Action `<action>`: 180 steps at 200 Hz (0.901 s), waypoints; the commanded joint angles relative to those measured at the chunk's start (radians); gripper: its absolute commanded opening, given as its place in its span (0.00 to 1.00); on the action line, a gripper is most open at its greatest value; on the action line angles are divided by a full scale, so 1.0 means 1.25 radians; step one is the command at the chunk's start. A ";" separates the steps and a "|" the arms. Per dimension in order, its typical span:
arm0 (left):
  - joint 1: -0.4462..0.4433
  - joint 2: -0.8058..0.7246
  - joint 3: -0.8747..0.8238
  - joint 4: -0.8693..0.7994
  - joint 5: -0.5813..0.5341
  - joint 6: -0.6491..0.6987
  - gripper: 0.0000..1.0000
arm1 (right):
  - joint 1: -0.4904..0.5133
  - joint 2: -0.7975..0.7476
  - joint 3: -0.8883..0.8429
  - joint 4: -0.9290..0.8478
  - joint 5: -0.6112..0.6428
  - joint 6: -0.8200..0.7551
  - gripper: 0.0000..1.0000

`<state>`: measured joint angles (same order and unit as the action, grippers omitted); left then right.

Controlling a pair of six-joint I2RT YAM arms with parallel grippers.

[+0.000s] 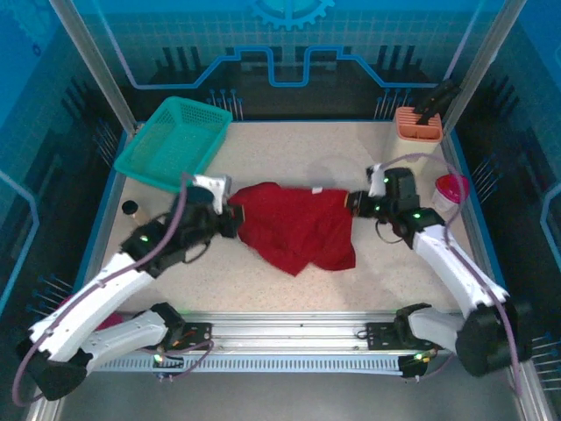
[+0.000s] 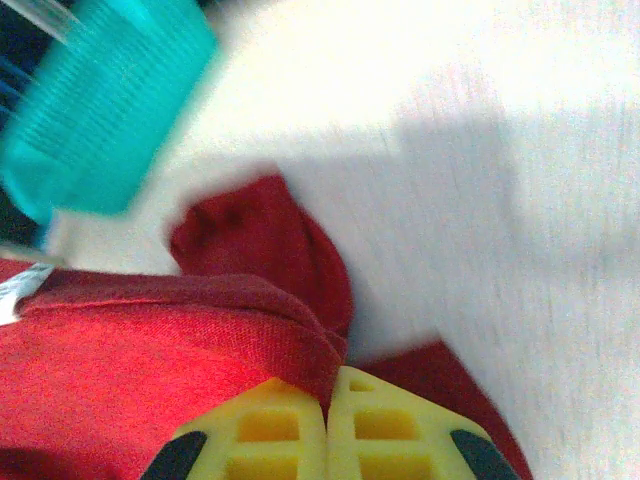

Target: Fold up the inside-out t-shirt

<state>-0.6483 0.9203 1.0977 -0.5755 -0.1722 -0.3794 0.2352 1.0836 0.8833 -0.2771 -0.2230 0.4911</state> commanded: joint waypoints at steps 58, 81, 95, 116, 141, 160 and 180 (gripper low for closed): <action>-0.018 0.027 0.458 -0.065 0.260 0.324 0.00 | 0.057 -0.287 0.316 -0.002 -0.042 -0.212 0.00; -0.017 -0.029 0.392 -0.019 0.271 0.305 0.00 | 0.058 -0.348 0.307 -0.021 0.009 -0.201 0.00; -0.018 -0.027 0.362 -0.012 0.281 0.291 0.00 | 0.058 -0.378 0.305 -0.033 0.125 -0.214 0.00; -0.018 0.010 0.295 0.032 0.312 0.181 0.00 | 0.059 -0.417 0.272 0.019 0.422 -0.249 0.00; -0.038 0.027 0.130 0.172 0.380 0.010 0.00 | 0.059 -0.335 0.325 0.079 0.431 -0.387 0.00; -0.052 0.025 0.014 0.205 0.318 -0.080 0.00 | 0.058 -0.193 0.403 0.086 0.317 -0.454 0.00; -0.051 0.020 -0.101 0.230 0.291 -0.151 0.00 | 0.062 -0.012 0.495 0.070 0.189 -0.439 0.00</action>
<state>-0.7097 0.9760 1.0889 -0.3813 0.2295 -0.3775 0.3031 0.8375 1.4067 -0.2485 0.1436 0.0132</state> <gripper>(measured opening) 0.063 0.064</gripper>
